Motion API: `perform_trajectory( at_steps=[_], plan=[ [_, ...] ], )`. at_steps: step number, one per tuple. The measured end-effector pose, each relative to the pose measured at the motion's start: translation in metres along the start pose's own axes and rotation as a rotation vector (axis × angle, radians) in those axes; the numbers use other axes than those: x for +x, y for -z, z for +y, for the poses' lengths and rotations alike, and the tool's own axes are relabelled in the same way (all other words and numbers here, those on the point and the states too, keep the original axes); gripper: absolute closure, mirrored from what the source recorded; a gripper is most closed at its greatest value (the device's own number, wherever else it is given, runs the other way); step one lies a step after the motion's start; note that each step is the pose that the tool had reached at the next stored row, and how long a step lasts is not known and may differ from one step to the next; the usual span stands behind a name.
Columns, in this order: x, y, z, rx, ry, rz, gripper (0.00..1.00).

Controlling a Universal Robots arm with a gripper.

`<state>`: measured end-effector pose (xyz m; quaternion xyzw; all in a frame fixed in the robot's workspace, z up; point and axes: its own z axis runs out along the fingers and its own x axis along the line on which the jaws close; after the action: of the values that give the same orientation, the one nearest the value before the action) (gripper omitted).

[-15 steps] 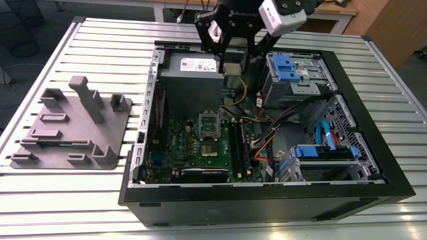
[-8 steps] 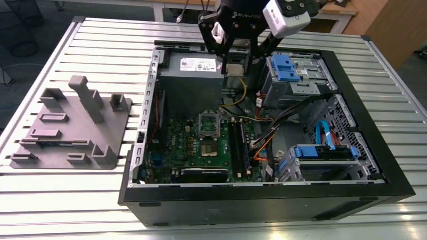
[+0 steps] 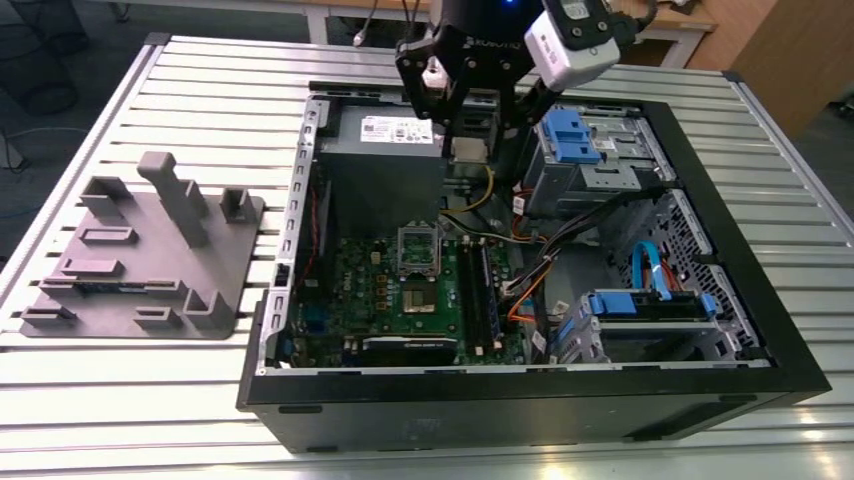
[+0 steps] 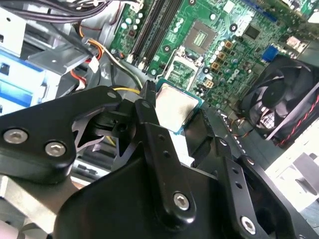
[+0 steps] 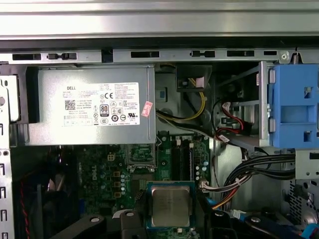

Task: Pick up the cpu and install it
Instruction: 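Pick up the cpu and move it towards the insertion slot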

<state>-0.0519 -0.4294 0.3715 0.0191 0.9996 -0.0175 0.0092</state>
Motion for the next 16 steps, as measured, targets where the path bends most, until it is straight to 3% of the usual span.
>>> perform_trajectory(
  at_steps=[6,10,16],
  plan=[
    [0.0017,-0.0074,-0.0087,-0.0002,0.000,-0.0001,0.53],
    [0.0043,-0.0136,-0.0099,-0.0001,0.000,0.0000,0.53],
    [0.0137,-0.0200,-0.0113,0.0001,0.000,0.0002,0.53]
  ],
)
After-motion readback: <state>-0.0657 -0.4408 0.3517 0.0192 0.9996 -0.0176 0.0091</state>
